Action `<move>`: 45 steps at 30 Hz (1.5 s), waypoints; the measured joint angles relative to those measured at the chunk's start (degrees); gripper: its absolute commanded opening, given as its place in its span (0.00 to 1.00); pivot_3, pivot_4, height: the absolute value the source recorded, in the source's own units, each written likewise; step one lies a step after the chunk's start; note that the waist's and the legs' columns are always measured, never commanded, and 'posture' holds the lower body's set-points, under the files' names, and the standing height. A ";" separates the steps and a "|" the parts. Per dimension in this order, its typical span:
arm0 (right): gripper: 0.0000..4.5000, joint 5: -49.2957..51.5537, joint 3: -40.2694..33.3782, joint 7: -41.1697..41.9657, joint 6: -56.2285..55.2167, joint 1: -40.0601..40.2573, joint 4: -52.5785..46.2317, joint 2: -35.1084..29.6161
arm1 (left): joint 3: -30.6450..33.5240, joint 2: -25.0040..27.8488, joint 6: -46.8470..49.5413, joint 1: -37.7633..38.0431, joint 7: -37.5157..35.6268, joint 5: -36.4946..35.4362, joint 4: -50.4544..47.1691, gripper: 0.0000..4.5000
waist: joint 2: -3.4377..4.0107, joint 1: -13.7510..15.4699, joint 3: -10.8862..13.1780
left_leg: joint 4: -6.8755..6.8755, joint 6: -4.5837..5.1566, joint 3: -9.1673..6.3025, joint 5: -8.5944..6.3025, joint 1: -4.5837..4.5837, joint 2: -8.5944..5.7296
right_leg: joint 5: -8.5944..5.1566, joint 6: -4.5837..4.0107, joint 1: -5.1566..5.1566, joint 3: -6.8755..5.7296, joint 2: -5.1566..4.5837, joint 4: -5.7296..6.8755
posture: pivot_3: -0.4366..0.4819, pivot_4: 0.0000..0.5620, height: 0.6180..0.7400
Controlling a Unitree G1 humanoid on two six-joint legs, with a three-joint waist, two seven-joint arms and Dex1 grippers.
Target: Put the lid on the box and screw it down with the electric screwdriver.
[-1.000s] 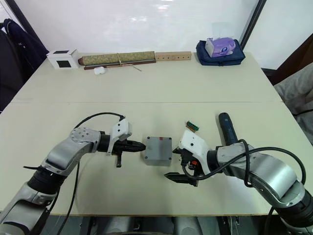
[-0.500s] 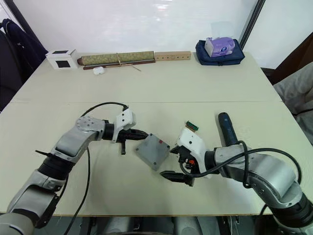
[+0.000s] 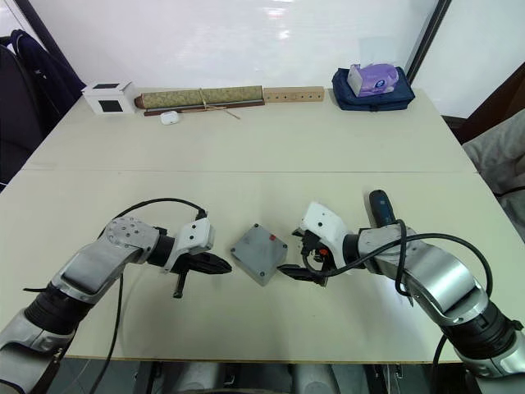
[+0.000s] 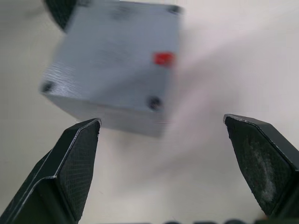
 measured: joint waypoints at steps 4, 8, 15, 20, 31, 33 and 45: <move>0.98 -0.26 1.18 1.43 -0.18 0.27 0.03 0.50 | -0.17 -3.42 -0.19 -0.19 2.15 0.46 0.74 0.00 | 0.00 0.01 0.00 | 0.00 0.00 -0.02 0.00 0.01 -0.01 | 0.00 0.00 0.01 -0.01 0.01 0.03 | 0.48 0.27 1.00; 0.98 0.00 0.70 0.66 1.42 2.06 -0.43 2.92 | -1.12 -6.42 -1.17 -2.24 4.52 1.58 4.38 0.00 | -0.01 0.00 -0.01 | 0.03 0.00 -0.04 0.00 0.01 -0.07 | 0.00 0.00 0.01 -0.02 0.04 0.06 | 0.48 0.27 1.00; 0.98 0.04 -0.18 -0.05 3.75 5.38 -2.79 2.84 | -1.19 -7.08 -2.65 -4.38 5.12 2.36 6.42 0.00 | -0.01 -0.10 -0.01 | 0.02 0.00 -0.05 0.00 0.02 -0.06 | 0.00 0.00 0.00 -0.02 0.06 0.07 | 0.48 0.27 1.00; 0.98 0.09 -1.05 -0.35 4.25 5.89 -3.72 2.84 | -1.20 -7.19 -3.11 -4.43 4.83 2.34 6.43 0.00 | -0.01 -0.06 -0.01 | 0.02 0.00 -0.05 0.00 0.02 -0.07 | 0.00 0.00 0.01 -0.02 0.04 0.06 | 0.48 0.27 1.00; 0.98 9.65 -25.99 -3.45 5.87 0.24 5.81 7.92 | 13.00 -9.44 3.65 -12.10 7.26 -8.09 9.10 0.00 | -0.10 -0.07 -0.07 | 0.07 0.00 -0.09 0.00 0.08 -0.07 | 0.01 0.01 0.12 -0.06 0.04 0.10 | 0.48 0.27 1.00; 0.98 7.28 -25.05 -4.91 2.23 -1.00 11.33 10.49 | 13.81 -10.41 5.04 -13.00 7.77 -9.91 7.31 0.00 | -0.06 -0.18 -0.08 | -0.01 0.00 -0.05 0.00 0.09 -0.07 | 0.01 0.01 0.09 -0.02 0.04 0.04 | 0.48 0.27 1.00; 0.83 -8.77 -14.25 -2.98 -16.72 -1.03 28.44 12.32 | 11.90 -7.49 7.58 -12.35 7.72 -10.69 3.19 0.00 | -0.04 -0.26 -0.06 | 0.00 -0.05 0.07 0.03 0.05 -0.10 | 0.01 0.00 -0.05 0.06 0.05 0.19 | 0.48 0.27 1.00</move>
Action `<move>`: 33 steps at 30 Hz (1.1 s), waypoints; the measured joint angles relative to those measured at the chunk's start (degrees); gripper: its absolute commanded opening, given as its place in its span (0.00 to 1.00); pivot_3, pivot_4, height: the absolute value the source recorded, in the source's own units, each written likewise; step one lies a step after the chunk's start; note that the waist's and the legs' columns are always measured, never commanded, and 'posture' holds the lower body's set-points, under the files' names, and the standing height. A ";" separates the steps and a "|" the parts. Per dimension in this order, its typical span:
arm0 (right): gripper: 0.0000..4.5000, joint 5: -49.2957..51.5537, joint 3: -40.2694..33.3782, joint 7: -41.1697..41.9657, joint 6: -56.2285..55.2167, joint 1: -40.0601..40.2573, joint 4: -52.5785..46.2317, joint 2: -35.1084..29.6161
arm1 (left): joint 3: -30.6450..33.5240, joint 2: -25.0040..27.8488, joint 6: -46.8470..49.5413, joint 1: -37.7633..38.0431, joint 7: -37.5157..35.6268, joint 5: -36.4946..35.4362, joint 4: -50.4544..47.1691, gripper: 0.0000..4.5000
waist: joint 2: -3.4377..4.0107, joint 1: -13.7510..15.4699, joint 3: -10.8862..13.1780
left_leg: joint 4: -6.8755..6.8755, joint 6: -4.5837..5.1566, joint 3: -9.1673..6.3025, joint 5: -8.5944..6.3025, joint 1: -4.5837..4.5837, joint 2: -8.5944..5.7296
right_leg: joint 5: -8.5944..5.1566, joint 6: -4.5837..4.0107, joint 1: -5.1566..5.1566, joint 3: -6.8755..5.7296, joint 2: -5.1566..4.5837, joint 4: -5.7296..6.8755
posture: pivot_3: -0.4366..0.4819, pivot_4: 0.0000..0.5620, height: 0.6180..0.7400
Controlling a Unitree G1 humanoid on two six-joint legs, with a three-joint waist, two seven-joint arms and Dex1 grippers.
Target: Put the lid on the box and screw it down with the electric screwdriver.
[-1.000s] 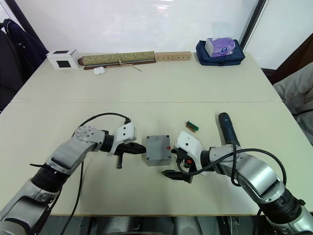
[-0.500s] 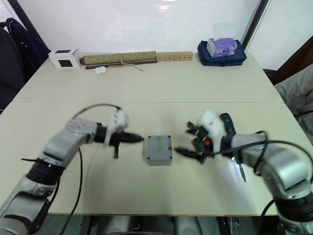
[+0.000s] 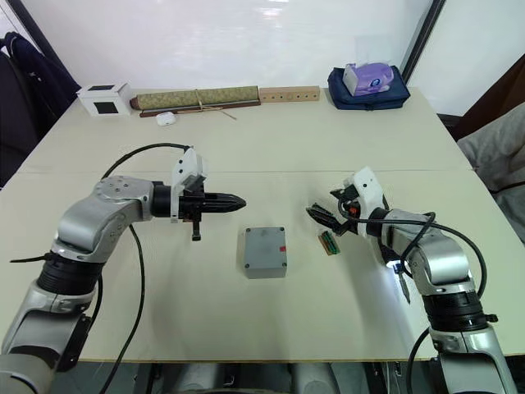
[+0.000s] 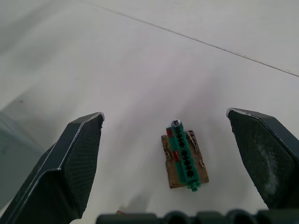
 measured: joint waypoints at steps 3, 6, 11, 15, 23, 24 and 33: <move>0.62 -3.13 1.71 0.46 -3.89 -0.25 3.47 0.28 | -0.34 0.31 -0.10 0.15 0.04 0.10 -0.32 0.00 | 0.00 0.07 0.00 | 0.00 0.00 0.02 0.00 0.00 -0.01 | 0.00 0.00 0.00 0.00 -0.01 0.00 | 0.48 0.27 1.00; 0.53 -4.06 2.27 1.07 -5.13 -0.56 4.72 1.24 | -0.50 1.00 -0.14 0.68 0.05 0.14 -0.38 0.00 | 0.00 0.02 0.00 | 0.00 0.00 0.01 0.00 0.00 0.00 | 0.00 0.00 -0.01 0.00 0.01 0.00 | 0.48 0.27 1.00; 0.53 -5.15 2.33 1.77 -6.55 -2.58 6.99 2.31 | -1.18 1.01 -0.15 1.29 0.27 0.12 -1.01 0.00 | 0.00 -0.01 0.00 | 0.00 -0.01 0.01 0.01 0.00 0.01 | 0.00 0.00 -0.01 0.01 0.01 0.01 | 0.48 0.27 1.00; 0.53 -5.40 2.30 2.16 -6.61 -3.24 7.84 3.07 | -1.34 1.05 -0.16 1.49 0.62 0.10 -1.05 0.00 | 0.00 0.06 0.00 | 0.00 -0.01 0.01 0.01 0.00 0.00 | 0.00 0.00 0.00 0.01 0.00 0.01 | 0.48 0.27 1.00; 0.28 -6.30 2.50 3.32 -6.57 -3.20 7.96 3.42 | -1.30 1.08 0.83 1.63 1.26 -1.19 -3.34 0.00 | 0.00 0.04 0.00 | 0.00 -0.01 0.01 0.01 0.00 0.00 | 0.00 0.00 0.00 0.01 0.00 0.01 | 0.48 0.27 1.00; 0.15 -6.49 2.50 3.47 -6.57 -3.17 7.96 3.41 | -1.30 1.13 1.07 1.74 1.28 -1.22 -3.43 0.00 | 0.00 0.03 0.00 | 0.00 -0.01 0.01 0.01 0.00 -0.01 | 0.00 0.00 0.00 0.01 0.00 0.01 | 0.48 0.27 1.00; 0.01 -7.54 2.51 3.88 -6.63 -3.11 8.11 3.47 | -1.89 2.11 1.36 2.36 1.31 -1.16 -3.53 0.00 | 0.00 0.00 0.00 | 0.00 -0.01 0.01 0.01 0.01 -0.01 | 0.00 0.00 0.00 0.01 0.00 0.01 | 0.48 0.27 1.00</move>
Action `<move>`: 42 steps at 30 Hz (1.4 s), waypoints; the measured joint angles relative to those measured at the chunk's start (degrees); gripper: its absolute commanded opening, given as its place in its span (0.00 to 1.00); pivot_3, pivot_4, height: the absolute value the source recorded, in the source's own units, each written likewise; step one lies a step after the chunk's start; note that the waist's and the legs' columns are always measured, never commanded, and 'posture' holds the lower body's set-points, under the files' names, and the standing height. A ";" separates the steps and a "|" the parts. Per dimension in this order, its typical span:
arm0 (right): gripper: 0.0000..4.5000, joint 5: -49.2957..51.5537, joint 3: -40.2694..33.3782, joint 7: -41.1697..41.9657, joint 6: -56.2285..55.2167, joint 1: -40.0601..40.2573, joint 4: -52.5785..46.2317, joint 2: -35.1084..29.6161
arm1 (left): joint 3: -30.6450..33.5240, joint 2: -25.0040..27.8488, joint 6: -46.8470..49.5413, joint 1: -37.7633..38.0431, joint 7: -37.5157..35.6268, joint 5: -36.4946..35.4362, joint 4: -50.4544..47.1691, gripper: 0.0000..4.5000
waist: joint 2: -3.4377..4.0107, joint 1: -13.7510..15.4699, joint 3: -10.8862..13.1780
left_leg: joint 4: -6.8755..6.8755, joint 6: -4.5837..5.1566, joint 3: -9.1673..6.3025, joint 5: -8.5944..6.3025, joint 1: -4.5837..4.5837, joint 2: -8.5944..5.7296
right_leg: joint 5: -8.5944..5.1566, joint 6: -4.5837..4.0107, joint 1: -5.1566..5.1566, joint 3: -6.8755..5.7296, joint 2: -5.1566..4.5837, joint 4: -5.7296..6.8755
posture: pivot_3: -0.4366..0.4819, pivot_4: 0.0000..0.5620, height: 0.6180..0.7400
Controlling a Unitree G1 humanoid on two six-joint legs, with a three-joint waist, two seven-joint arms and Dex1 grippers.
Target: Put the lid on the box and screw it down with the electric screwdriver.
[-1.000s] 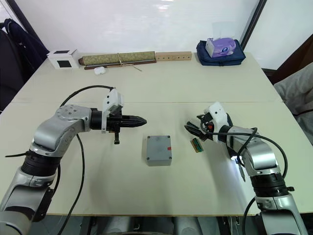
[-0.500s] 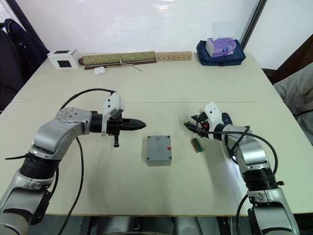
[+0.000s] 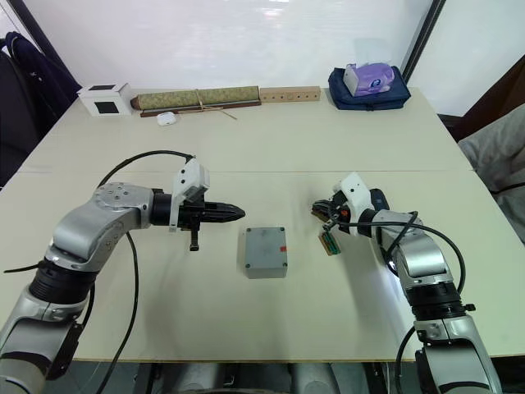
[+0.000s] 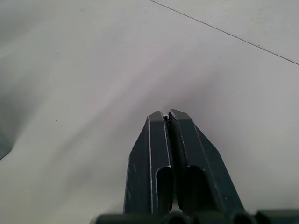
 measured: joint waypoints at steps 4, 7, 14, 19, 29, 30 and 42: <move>0.01 -0.17 -0.09 -0.21 -0.19 0.00 0.00 0.21 | -0.01 -0.01 0.00 -0.01 0.00 0.00 0.00 0.00 | 0.00 0.04 0.00 | 0.00 0.00 0.00 0.00 0.00 0.00 | 0.00 0.00 0.00 0.00 0.00 0.00 | 0.48 0.27 1.00; 0.01 -0.16 -0.26 -0.53 -0.23 0.00 0.00 0.52 | -0.05 -0.15 -0.02 -0.02 0.01 0.00 0.01 0.00 | 0.00 0.03 0.00 | 0.00 0.00 0.00 0.00 0.00 0.00 | 0.00 0.00 0.00 0.00 0.00 0.00 | 0.48 0.27 1.00; 0.01 -0.05 -0.91 -1.00 0.09 -1.21 -2.22 -0.04 | -0.05 -0.42 -0.08 -0.08 0.01 -0.01 0.13 0.00 | 0.00 -0.09 0.00 | 0.00 0.00 0.00 0.00 0.00 0.00 | 0.00 0.00 -0.01 0.00 0.01 0.01 | 0.48 0.27 1.00; 0.01 2.08 -4.15 -1.77 2.57 -2.02 -8.60 -0.27 | -0.04 1.39 0.08 1.02 -1.67 -0.88 -0.54 0.00 | 0.01 -0.06 0.01 | -0.02 0.00 -0.01 0.00 -0.01 0.03 | 0.00 0.00 -0.02 0.01 0.01 -0.01 | 0.48 0.27 1.00; 0.01 13.87 -5.27 -2.33 16.13 9.62 -34.66 -1.34 | 0.01 5.74 0.71 4.41 -5.02 -3.30 -3.94 0.00 | 0.01 0.13 0.01 | 0.01 0.00 -0.13 0.00 0.00 0.07 | -0.01 -0.02 0.05 -0.05 -0.03 0.00 | 0.48 0.27 1.00; 0.01 14.54 -5.22 -2.61 16.94 9.73 -35.80 -1.33 | 0.02 5.72 0.92 4.41 -5.00 -3.59 -4.17 0.00 | 0.01 0.12 0.01 | 0.01 0.00 -0.13 0.00 0.00 0.06 | -0.01 -0.02 0.05 -0.05 -0.02 0.00 | 0.48 0.27 1.00; 0.01 14.45 -1.46 -4.99 18.46 10.83 -37.77 -1.50 | -0.03 4.11 0.79 3.42 -4.00 -4.39 -3.55 0.00 | 0.01 0.08 0.01 | 0.01 0.00 -0.13 0.00 0.01 -0.01 | -0.02 -0.02 0.05 -0.06 0.01 0.00 | 0.48 0.27 1.00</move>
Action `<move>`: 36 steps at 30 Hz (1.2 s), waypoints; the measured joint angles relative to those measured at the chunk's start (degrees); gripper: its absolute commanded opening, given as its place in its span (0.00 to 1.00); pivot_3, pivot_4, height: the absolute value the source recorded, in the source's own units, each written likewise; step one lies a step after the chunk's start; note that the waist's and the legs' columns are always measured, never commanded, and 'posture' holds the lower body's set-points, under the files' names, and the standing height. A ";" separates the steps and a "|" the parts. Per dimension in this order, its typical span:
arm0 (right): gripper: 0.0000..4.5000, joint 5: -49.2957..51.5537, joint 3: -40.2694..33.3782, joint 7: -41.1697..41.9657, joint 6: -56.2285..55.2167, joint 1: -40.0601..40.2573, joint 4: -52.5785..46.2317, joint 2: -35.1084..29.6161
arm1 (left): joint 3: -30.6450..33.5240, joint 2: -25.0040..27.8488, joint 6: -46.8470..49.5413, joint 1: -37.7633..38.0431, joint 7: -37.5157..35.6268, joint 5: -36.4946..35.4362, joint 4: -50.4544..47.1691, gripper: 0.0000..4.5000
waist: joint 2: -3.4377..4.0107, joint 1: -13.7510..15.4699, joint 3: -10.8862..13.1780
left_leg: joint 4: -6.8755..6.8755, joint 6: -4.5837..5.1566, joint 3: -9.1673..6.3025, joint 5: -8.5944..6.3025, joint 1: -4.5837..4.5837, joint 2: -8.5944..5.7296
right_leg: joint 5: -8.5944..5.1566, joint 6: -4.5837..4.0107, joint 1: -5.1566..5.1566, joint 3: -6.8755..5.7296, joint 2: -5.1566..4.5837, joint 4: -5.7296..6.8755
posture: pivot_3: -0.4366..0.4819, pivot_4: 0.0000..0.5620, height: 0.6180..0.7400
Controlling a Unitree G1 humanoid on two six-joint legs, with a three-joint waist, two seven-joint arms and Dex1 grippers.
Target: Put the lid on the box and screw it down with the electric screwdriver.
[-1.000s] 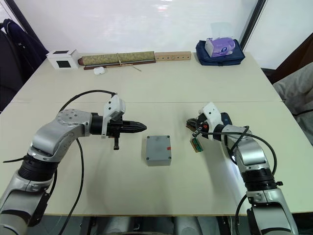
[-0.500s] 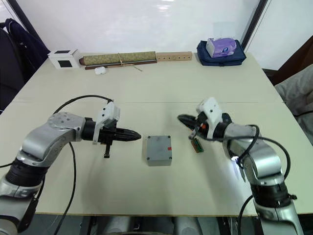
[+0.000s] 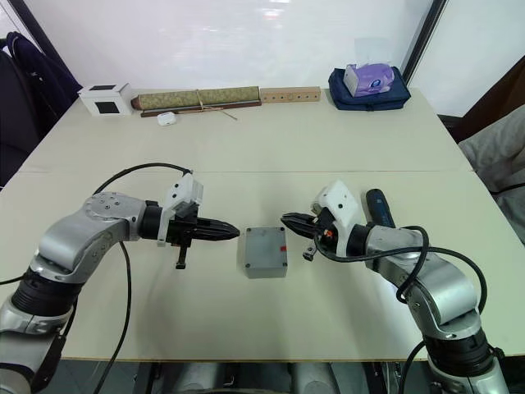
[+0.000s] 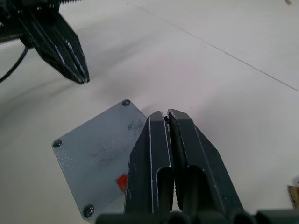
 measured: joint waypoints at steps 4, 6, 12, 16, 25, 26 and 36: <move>0.01 -1.00 1.27 -0.36 -0.66 0.79 1.24 0.04 | -0.11 -0.17 -0.12 0.01 0.17 0.09 0.01 0.00 | 0.00 0.01 0.00 | 0.00 0.00 0.00 0.00 0.00 0.00 | 0.00 0.00 0.00 0.00 0.00 0.00 | 0.48 0.27 1.00; 0.01 -1.05 1.32 -0.46 -0.90 0.80 1.25 0.08 | -0.17 -0.23 -0.19 0.01 0.40 0.18 0.02 0.00 | 0.00 0.00 0.00 | 0.00 0.00 0.00 0.00 0.00 0.01 | 0.00 0.00 0.00 0.00 0.00 0.00 | 0.48 0.27 1.00; 0.01 -1.38 1.74 -0.53 -2.08 0.85 2.10 0.23 | -0.32 -0.69 -0.20 0.01 1.05 0.42 0.03 0.00 | 0.00 0.00 0.00 | 0.00 0.00 0.00 0.00 0.00 0.01 | 0.00 0.00 0.00 0.00 0.00 0.00 | 0.48 0.27 1.00; 0.01 -1.78 2.00 -0.60 -2.28 0.85 2.42 0.29 | -0.32 -0.70 -0.56 0.01 1.09 0.71 0.34 0.00 | 0.00 0.00 0.00 | 0.00 0.00 -0.01 0.00 0.00 0.01 | 0.00 0.00 0.00 0.00 0.01 0.00 | 0.48 0.27 1.00; 0.01 -2.64 3.21 -0.77 -3.17 0.88 3.68 0.67 | -0.48 -1.40 -1.40 -0.10 1.12 1.24 1.73 0.00 | 0.00 0.01 0.00 | 0.00 0.00 -0.01 0.00 0.00 0.00 | 0.00 0.00 0.00 0.00 0.00 0.00 | 0.48 0.27 1.00; 0.01 -2.99 3.62 -0.81 -3.58 0.90 4.19 0.93 | -0.57 -1.86 -1.59 -0.22 1.13 1.34 1.99 0.00 | 0.00 0.01 0.00 | 0.00 0.00 0.00 0.00 0.00 0.00 | 0.00 0.00 0.00 0.00 0.01 0.00 | 0.48 0.27 1.00; 0.51 -4.93 3.71 -0.84 -5.71 2.01 5.62 1.08 | -0.97 -2.29 -2.34 -0.32 1.09 2.11 2.35 0.00 | 0.00 0.01 0.00 | 0.00 0.00 -0.01 0.00 0.00 0.00 | 0.00 0.00 0.00 0.00 0.00 0.00 | 0.48 0.27 1.00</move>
